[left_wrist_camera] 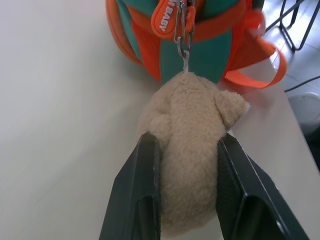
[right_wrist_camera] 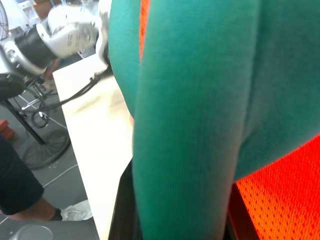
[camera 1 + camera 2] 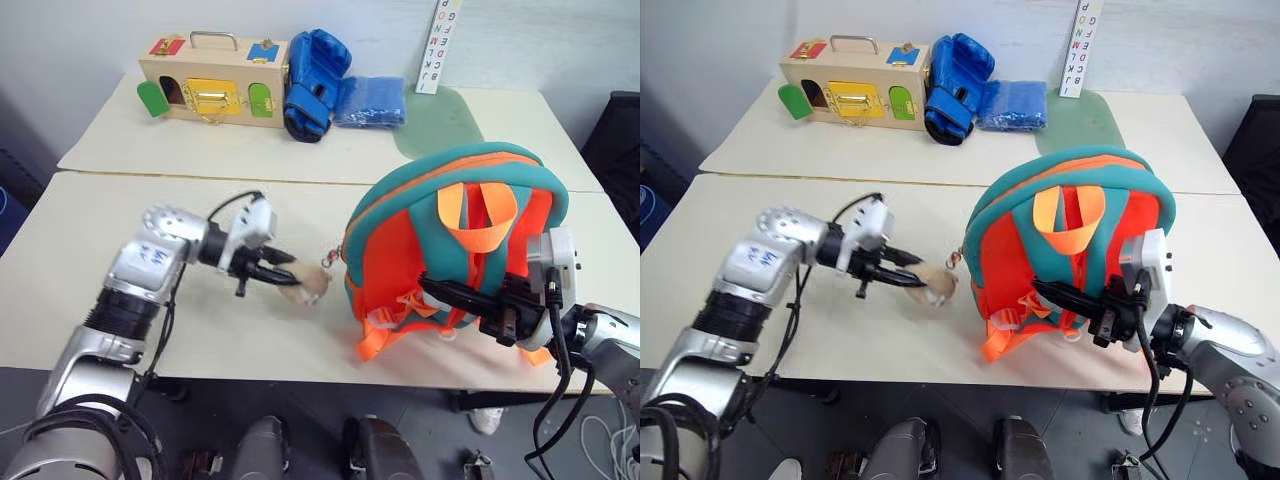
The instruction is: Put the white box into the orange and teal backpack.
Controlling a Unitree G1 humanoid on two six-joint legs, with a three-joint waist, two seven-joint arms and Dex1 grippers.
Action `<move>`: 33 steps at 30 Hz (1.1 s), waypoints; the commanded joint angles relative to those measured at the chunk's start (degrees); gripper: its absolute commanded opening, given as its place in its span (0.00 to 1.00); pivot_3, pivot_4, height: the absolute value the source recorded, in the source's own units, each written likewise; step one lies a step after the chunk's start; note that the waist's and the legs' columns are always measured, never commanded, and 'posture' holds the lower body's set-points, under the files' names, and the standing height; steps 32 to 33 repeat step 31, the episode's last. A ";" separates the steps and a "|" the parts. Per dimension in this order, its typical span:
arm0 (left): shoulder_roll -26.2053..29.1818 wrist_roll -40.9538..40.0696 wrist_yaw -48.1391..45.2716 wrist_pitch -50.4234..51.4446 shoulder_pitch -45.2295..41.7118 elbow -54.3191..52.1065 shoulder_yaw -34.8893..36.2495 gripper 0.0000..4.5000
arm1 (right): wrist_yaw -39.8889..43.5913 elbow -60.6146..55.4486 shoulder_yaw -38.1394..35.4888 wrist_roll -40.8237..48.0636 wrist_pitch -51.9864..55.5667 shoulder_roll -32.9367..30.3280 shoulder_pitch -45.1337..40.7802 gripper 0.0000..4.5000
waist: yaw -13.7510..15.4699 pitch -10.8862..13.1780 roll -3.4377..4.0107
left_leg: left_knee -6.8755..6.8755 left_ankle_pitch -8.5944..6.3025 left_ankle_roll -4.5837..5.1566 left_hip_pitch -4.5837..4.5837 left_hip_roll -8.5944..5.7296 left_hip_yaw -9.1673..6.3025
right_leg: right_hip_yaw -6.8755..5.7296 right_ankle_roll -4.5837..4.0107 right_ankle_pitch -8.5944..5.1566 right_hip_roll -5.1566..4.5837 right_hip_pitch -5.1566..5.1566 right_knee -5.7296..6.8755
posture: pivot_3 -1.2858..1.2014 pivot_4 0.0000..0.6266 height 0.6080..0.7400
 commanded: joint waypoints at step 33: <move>21.89 -25.27 3.09 27.71 16.59 -19.25 40.21 0.99 | 35.44 37.62 -36.70 -11.76 -0.70 -24.18 16.28 0.94 | -0.29 -0.11 0.06 | -0.30 -0.04 0.07 0.32 0.00 -0.05 | 0.01 -0.11 -0.06 -0.05 0.20 -0.17 | 0.52 0.24 1.00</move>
